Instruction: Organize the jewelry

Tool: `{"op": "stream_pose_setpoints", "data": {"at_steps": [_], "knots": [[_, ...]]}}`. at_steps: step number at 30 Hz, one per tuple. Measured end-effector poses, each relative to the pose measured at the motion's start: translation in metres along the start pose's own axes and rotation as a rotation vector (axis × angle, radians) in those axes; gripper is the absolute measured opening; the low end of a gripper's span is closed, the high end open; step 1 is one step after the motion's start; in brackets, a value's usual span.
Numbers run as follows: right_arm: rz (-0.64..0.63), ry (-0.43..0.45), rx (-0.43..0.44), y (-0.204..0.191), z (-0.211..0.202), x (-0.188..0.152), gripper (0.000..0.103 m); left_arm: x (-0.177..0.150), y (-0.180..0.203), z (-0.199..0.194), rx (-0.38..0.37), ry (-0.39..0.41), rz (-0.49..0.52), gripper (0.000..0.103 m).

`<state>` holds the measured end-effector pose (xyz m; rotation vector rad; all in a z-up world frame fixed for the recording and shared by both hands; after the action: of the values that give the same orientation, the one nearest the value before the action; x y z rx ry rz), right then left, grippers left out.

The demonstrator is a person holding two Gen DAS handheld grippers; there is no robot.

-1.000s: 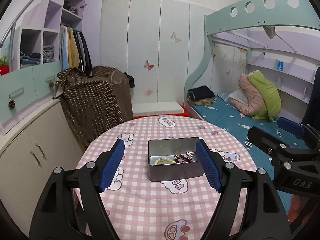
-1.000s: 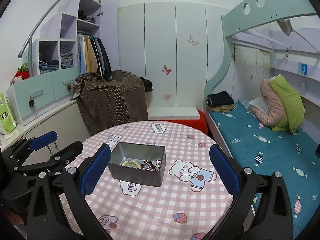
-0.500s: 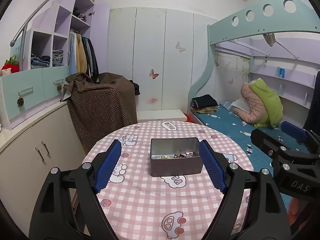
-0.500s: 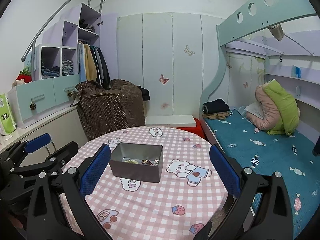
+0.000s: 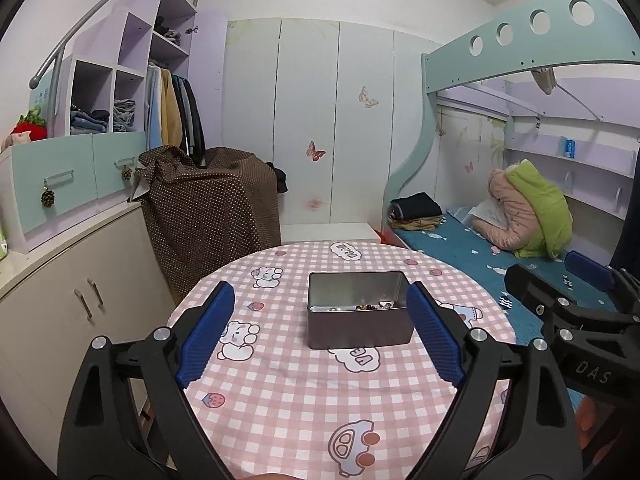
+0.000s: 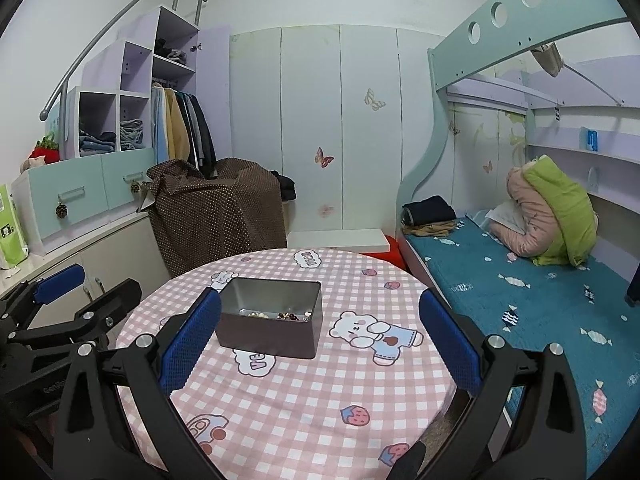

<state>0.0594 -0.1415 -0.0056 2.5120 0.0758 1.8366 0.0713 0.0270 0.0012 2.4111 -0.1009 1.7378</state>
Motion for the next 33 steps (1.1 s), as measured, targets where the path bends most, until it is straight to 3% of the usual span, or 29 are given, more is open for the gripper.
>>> {"op": "stream_pose_setpoints", "data": {"at_steps": [33], "knots": [[-0.014, 0.011, -0.052, 0.000, -0.009, -0.003, 0.095, -0.006, -0.003, -0.015, -0.009, 0.036, 0.005, 0.089]]}}
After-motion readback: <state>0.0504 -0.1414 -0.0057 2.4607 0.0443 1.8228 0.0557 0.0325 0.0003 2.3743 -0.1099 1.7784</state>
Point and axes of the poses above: each gripper's, at about its wrist camera, not at the fingertips, and z roughly the way its jaws point, y to its right, x to its top, the point moved 5 cm from there along z, roughly the way its jaws point, and after that the axes turned 6 degrees about -z, right-handed, at the moved point
